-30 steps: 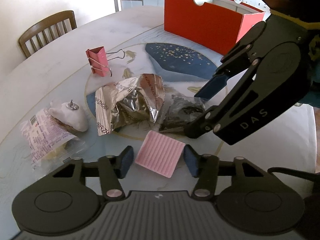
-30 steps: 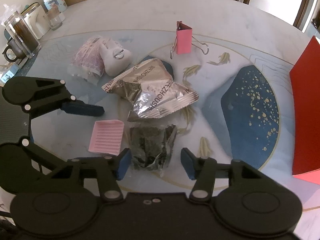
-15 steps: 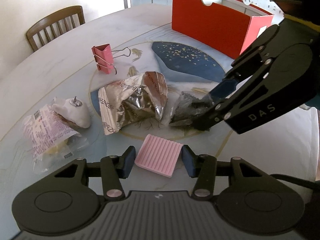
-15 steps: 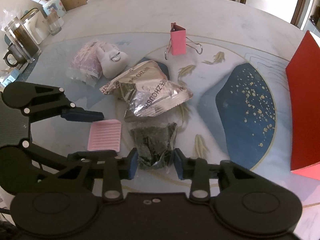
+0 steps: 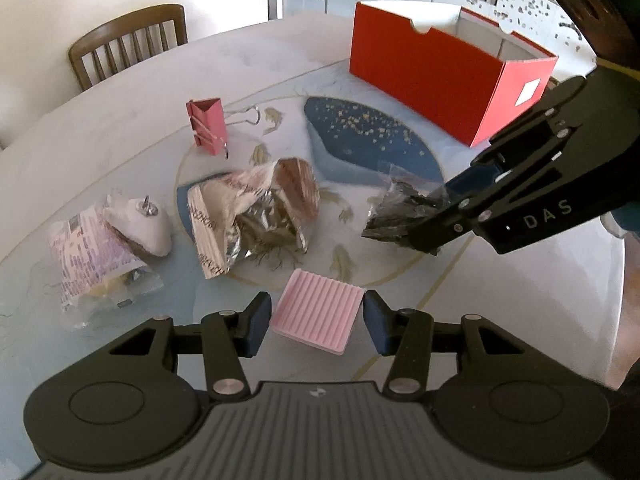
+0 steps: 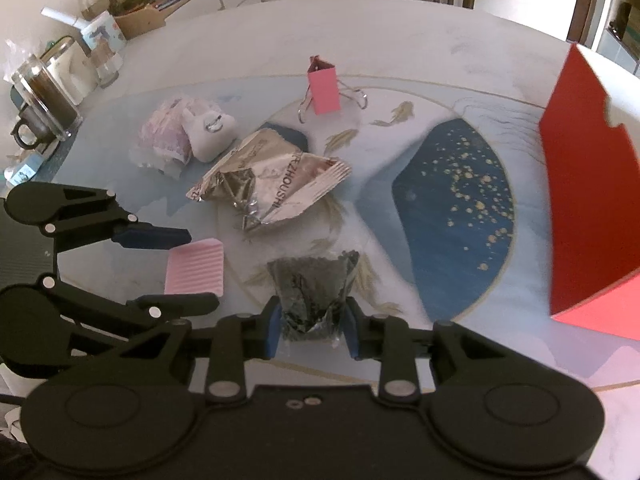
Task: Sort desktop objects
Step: 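Carry the pink pad and black bag with both grippers into the shoebox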
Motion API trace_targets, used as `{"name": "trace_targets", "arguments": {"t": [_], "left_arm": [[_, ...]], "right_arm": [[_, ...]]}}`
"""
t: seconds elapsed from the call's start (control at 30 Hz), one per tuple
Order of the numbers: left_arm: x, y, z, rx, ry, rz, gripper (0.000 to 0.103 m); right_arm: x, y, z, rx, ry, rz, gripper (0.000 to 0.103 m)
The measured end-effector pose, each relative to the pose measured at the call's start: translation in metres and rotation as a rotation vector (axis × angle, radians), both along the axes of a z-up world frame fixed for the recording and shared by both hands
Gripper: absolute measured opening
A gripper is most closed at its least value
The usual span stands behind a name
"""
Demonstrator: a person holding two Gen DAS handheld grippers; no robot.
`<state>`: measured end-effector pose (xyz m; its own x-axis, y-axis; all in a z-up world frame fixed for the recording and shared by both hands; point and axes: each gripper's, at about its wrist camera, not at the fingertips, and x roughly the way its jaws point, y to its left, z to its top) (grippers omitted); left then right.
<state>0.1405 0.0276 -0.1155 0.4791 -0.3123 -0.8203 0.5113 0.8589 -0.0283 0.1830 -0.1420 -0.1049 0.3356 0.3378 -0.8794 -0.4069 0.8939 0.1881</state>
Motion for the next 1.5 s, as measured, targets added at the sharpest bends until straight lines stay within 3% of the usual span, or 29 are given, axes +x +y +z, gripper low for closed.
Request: {"name": "trace_targets", "arguments": {"t": [0.87,1.5], "left_arm": [[0.003,-0.089,0.076,-0.048,-0.062,-0.036,0.049],[0.021,-0.154,0.108,-0.041,-0.141,-0.089,0.049]], "right_arm": [[-0.026,-0.090,0.062,0.061,-0.100,-0.071,0.030],[-0.023,-0.174,0.102,0.037,-0.207,-0.100,0.030]]}}
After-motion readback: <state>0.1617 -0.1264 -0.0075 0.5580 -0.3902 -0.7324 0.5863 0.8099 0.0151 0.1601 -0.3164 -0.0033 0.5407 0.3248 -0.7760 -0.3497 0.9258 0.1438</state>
